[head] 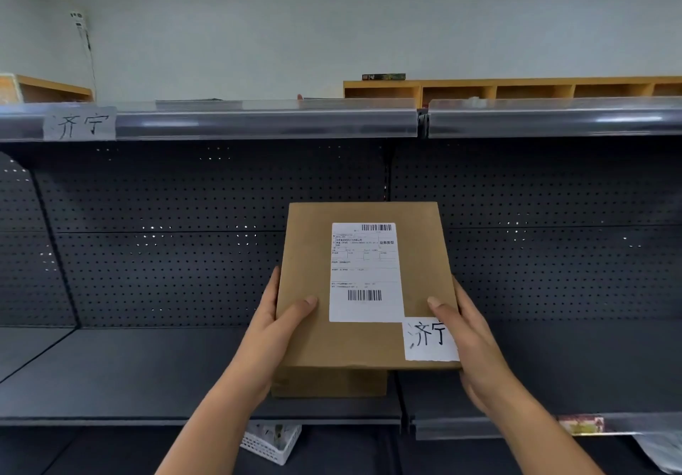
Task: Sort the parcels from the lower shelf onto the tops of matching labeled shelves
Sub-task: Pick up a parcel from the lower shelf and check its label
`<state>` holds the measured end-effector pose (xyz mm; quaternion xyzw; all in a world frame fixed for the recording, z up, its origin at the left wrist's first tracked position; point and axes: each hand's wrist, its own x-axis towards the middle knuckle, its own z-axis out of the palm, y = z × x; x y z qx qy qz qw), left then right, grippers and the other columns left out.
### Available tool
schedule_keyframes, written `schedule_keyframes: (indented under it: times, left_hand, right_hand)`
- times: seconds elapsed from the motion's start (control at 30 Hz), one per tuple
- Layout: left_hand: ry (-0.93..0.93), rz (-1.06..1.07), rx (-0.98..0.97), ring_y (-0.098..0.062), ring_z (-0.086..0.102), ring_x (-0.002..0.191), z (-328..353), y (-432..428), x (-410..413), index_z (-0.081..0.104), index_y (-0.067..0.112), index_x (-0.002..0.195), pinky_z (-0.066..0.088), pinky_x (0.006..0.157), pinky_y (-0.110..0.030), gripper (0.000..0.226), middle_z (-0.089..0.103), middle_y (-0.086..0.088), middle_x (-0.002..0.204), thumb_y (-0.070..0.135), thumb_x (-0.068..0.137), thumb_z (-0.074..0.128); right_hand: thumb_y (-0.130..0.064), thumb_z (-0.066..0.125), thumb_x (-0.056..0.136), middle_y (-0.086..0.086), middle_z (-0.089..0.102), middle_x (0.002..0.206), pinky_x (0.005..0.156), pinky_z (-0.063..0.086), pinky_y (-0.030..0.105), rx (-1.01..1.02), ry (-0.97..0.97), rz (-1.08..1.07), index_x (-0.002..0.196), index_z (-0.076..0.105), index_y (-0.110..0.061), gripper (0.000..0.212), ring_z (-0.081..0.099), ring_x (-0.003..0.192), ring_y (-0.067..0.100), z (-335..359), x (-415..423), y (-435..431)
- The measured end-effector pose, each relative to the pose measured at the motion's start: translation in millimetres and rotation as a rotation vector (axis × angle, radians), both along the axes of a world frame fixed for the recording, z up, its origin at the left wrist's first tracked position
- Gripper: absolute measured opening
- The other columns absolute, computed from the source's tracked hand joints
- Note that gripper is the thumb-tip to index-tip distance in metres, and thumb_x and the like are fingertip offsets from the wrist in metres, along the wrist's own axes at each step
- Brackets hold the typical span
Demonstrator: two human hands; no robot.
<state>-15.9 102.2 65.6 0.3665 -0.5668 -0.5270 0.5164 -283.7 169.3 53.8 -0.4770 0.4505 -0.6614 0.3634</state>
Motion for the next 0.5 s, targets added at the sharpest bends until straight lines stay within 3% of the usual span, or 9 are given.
schedule_keyframes:
  times: [0.1, 0.2, 0.3, 0.37, 0.5]
  left_hand:
    - [0.033, 0.047, 0.039, -0.021, 0.081, 0.104, 2.0, -2.2, -1.7, 0.053, 0.042, 0.152, 0.065, 0.082, -0.039, 0.065, 0.080, 0.004, 0.129, 0.028, 0.094, 0.078]
    - [0.092, 0.076, 0.059, -0.020, 0.083, 0.097, 4.7, -1.2, -2.2, 0.057, 0.039, 0.151, 0.065, 0.069, -0.032, 0.064, 0.082, 0.004, 0.123, 0.022, 0.093, 0.079]
    - [0.108, 0.092, 0.065, -0.018, 0.083, 0.096, 7.1, 3.4, -3.8, 0.056, 0.040, 0.152, 0.065, 0.068, -0.030, 0.065, 0.083, 0.006, 0.121, 0.021, 0.094, 0.079]
    - [0.092, 0.082, 0.059, -0.016, 0.082, 0.098, 7.1, 7.6, -4.2, 0.055, 0.042, 0.152, 0.065, 0.069, -0.029, 0.063, 0.082, 0.009, 0.123, 0.023, 0.096, 0.076]
    - [0.043, 0.073, 0.049, -0.016, 0.080, 0.109, 3.7, 12.9, -2.6, 0.048, 0.048, 0.156, 0.062, 0.086, -0.036, 0.066, 0.077, 0.010, 0.135, 0.030, 0.098, 0.073]
  right_hand:
    - [-0.032, 0.059, 0.105, -0.010, 0.078, 0.130, 0.108, 0.052, 0.043, 0.015, -0.043, -0.010, 0.148, 0.059, -0.033, 0.043, 0.074, 0.120, 0.014, 3.7, 4.1, 0.7]
    - [-0.063, 0.063, 0.095, -0.011, 0.068, 0.147, 0.123, 0.040, 0.049, 0.022, -0.078, 0.006, 0.153, 0.055, -0.036, 0.064, 0.062, 0.139, 0.015, 8.8, 4.4, 2.1]
    - [-0.078, 0.061, 0.086, -0.009, 0.062, 0.154, 0.126, 0.034, 0.050, 0.018, -0.106, 0.005, 0.155, 0.053, -0.037, 0.081, 0.056, 0.144, 0.014, 8.3, 0.0, -1.9]
    - [-0.075, 0.057, 0.090, -0.010, 0.062, 0.155, 0.127, 0.034, 0.049, 0.013, -0.089, 0.011, 0.156, 0.051, -0.038, 0.076, 0.055, 0.144, 0.013, 9.1, 0.6, -1.2]
    - [-0.074, 0.053, 0.092, -0.014, 0.062, 0.154, 0.126, 0.035, 0.049, 0.004, -0.061, 0.012, 0.156, 0.049, -0.040, 0.073, 0.056, 0.144, 0.011, 7.9, 2.3, 1.0]
